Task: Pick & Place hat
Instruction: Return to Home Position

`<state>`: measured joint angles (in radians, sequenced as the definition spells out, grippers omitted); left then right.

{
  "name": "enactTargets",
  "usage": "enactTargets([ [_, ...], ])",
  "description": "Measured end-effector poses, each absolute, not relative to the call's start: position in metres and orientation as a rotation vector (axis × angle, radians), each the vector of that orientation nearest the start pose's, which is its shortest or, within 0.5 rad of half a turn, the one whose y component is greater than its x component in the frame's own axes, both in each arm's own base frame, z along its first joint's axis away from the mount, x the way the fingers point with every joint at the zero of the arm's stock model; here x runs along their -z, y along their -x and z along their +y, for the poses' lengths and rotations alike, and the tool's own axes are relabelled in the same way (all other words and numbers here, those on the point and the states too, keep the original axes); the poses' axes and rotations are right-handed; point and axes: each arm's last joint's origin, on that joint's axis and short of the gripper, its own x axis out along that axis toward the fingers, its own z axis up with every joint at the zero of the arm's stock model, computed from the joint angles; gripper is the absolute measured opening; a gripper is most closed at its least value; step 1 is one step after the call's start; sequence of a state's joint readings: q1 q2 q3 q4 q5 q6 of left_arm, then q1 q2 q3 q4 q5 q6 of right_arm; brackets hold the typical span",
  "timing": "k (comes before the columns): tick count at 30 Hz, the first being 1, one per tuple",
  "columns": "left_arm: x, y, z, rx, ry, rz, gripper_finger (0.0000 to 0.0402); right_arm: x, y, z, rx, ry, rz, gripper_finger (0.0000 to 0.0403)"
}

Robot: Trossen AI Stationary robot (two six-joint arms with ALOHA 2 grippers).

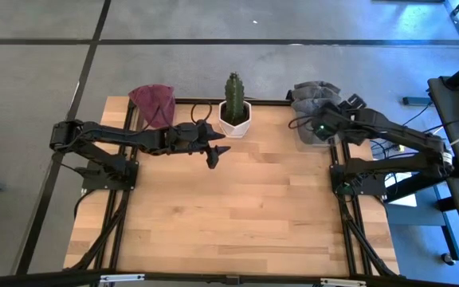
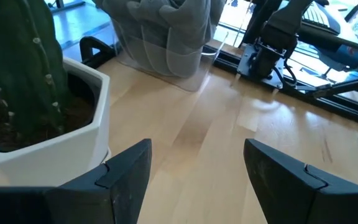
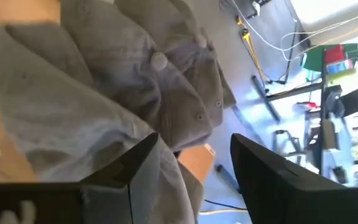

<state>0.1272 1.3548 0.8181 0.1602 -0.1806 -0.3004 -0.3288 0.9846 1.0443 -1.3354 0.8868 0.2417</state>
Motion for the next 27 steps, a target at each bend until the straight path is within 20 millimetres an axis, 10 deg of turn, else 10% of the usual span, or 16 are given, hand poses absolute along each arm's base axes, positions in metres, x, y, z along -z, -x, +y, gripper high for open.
enactTargets([
  [6,-0.263,-0.283,0.042,-0.355,0.287,0.300,0.0251,-0.319,-0.126,-0.068,1.130,-0.002,1.052,0.0197],
  [11,-0.304,-0.247,0.037,-0.347,0.315,0.173,0.0251,-0.340,-0.139,-0.052,0.638,-0.288,0.774,0.0197],
  [16,-0.338,-0.202,0.030,-0.307,0.303,0.063,0.0251,-0.358,-0.142,-0.032,0.276,-0.214,0.420,0.0197],
  [21,-0.344,-0.169,0.027,-0.363,0.349,0.063,0.0251,-0.329,-0.128,-0.018,0.171,-0.144,0.274,0.0197],
  [27,-0.305,-0.148,0.024,-0.330,0.365,0.016,0.0251,-0.285,-0.111,-0.009,0.109,-0.210,0.197,0.0197],
])
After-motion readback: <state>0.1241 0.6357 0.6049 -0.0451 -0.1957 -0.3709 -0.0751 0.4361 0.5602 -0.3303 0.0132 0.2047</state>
